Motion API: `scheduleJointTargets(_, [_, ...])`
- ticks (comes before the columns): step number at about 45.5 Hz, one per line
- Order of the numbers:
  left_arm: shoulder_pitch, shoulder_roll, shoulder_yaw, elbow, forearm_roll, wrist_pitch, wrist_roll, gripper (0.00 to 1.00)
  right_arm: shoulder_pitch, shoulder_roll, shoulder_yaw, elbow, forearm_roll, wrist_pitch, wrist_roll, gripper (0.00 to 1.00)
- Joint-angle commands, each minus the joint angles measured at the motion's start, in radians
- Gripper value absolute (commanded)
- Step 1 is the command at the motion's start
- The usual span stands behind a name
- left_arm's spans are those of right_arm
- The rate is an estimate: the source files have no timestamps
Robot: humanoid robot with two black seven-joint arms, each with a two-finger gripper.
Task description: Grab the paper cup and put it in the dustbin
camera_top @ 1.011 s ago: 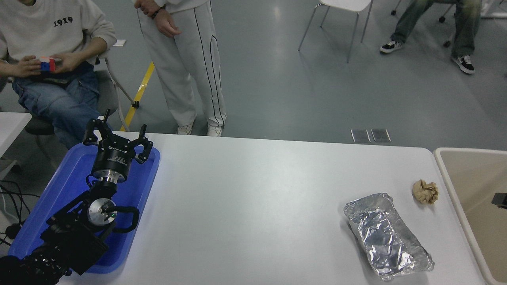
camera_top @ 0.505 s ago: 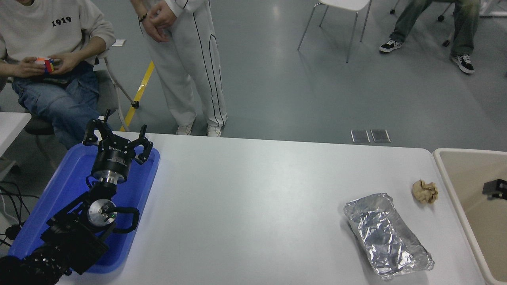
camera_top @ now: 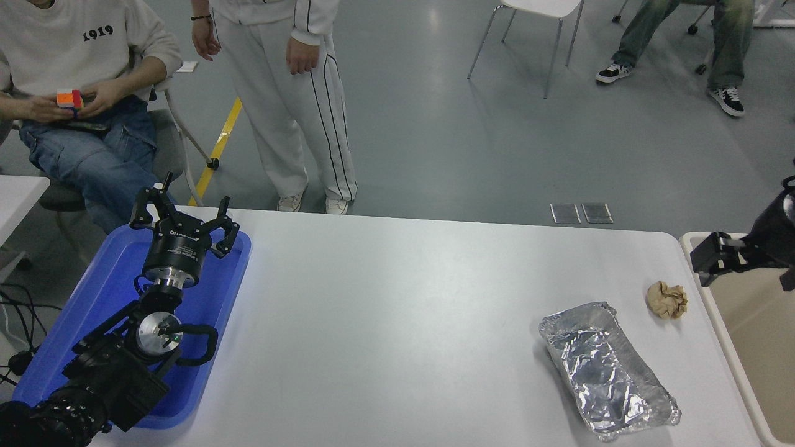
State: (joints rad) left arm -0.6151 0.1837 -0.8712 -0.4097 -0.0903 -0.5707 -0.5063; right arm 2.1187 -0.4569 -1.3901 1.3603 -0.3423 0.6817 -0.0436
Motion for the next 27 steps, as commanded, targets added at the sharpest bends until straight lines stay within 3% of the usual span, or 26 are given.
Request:
scheduleJointTargets(1, [0.000, 0.000, 0.000, 0.000, 0.000, 0.000, 0.000, 1.00, 0.136, 0.116, 0.036, 0.057, 0.002, 0.099, 0.001, 1.00])
scheduleJointTargets(27, [0.000, 0.000, 0.000, 0.000, 0.000, -0.001, 0.000, 1.00, 0.179, 0.150, 0.108, 0.056, 0.002, 0.104, 0.005, 1.00])
